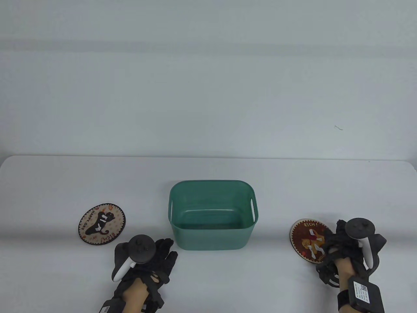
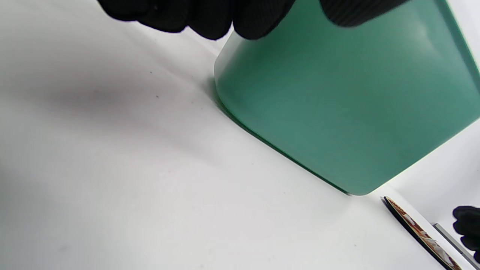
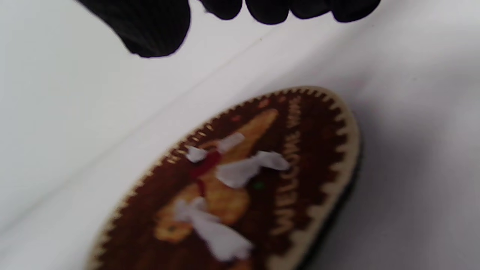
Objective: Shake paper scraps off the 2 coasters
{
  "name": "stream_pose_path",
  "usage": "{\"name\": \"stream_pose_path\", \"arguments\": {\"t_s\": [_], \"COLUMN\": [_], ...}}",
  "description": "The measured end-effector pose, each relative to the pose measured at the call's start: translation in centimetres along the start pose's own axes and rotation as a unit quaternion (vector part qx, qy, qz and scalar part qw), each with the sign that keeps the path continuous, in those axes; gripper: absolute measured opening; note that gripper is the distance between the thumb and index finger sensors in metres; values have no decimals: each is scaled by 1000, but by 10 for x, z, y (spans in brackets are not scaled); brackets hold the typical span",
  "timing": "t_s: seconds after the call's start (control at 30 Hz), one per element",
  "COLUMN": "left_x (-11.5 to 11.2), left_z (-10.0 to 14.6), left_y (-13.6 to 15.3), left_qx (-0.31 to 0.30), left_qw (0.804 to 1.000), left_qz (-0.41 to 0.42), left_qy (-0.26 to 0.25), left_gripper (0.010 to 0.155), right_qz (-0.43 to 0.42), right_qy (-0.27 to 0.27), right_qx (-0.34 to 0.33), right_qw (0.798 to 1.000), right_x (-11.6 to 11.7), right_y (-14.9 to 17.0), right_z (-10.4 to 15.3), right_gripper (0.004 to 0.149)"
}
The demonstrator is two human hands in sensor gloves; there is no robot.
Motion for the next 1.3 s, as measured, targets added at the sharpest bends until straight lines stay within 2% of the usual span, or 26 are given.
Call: {"name": "stream_pose_path", "arguments": {"t_s": [0.13,0.33,0.37,0.5,0.63,0.73,0.87,0.97,1.1,1.17,1.3], "left_x": [-3,-6,-7,-8,-10,-11,-8,-8,-9,-10,-11], "left_z": [-1,-3,-3,-4,-4,-5,-4,-4,-4,-2,1], "left_y": [-1,-5,-5,-7,-6,-5,-4,-3,-3,-4,-6], "left_qx": [-2,-8,-9,-11,-9,-7,-4,-3,-5,-7,-12], "left_qw": [1000,1000,1000,1000,1000,1000,1000,1000,1000,1000,999], "left_qz": [0,2,1,2,-3,-6,-2,-2,-1,-3,5], "left_qy": [11,18,19,22,25,28,26,26,25,26,31], "left_gripper": [64,64,64,64,64,64,64,64,64,64,64], "right_qz": [77,147,139,121,67,60,34,-43,-91,-129,-192], "right_qy": [9,-34,-43,-12,-11,4,60,12,-41,-57,-116], "right_qx": [21,43,41,34,40,33,-2,2,19,24,4], "right_qw": [997,988,989,992,997,998,998,999,995,990,975], "right_x": [7,25,27,26,23,21,11,12,10,7,1], "right_y": [3,2,2,-3,2,2,-3,5,19,24,19], "right_z": [-12,-28,-28,-24,-26,-24,-16,-12,-8,-4,7], "right_gripper": [73,78,74,68,71,71,64,63,56,43,41]}}
Point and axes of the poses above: the tracker on the back of each hand, its own y axis roughly to the little-finger side, its own z axis roughly from the fingertips to the wrist, x = y × z, the point moved 4 cm from there along -z, roughly from the wrist to the fingertips, and after that the axes turned 14 degrees about x, right-handed, at the moved point
